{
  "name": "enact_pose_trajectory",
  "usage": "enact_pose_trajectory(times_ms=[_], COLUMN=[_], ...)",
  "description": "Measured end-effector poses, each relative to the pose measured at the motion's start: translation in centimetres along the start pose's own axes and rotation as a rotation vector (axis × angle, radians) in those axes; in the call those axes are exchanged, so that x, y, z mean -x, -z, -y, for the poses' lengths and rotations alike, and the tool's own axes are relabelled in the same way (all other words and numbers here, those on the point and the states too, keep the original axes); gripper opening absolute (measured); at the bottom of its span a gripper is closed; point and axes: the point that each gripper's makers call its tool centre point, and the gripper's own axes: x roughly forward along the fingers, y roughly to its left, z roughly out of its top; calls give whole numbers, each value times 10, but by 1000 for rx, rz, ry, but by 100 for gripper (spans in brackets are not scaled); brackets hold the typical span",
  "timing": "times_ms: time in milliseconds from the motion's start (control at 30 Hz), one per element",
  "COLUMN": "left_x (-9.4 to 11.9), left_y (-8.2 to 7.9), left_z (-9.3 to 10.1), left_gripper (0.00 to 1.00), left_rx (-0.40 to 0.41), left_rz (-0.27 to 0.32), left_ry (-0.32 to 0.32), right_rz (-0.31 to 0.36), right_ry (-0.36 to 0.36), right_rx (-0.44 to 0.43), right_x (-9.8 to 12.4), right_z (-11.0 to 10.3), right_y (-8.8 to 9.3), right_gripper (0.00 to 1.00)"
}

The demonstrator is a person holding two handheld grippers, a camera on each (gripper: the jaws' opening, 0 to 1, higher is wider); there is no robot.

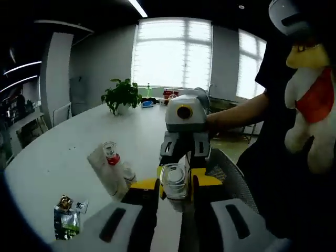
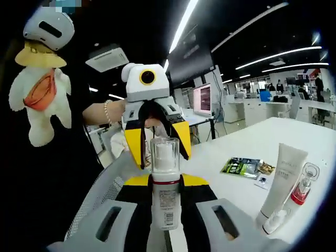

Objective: Arrange the skincare products in the storage area until every visible bottle or jar stands upright without overlapping.

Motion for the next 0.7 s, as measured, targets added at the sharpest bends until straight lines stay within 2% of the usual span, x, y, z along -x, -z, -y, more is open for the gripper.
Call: enact_pose_trajectory(times_ms=[233, 400, 700], left_x=[-3, -6, -16], left_y=[0, -2, 1], left_z=[1, -4, -11], left_gripper=[23, 22, 22], left_rx=[-28, -57, -110], left_rz=[-11, -21, -30], left_ry=[-28, -32, -18], right_rz=[-21, -9, -29], right_ry=[9, 59, 144], right_rx=[21, 5, -34], right_x=[1, 4, 8], right_z=[1, 10, 19], right_y=[3, 2, 7], right_gripper=[20, 21, 23])
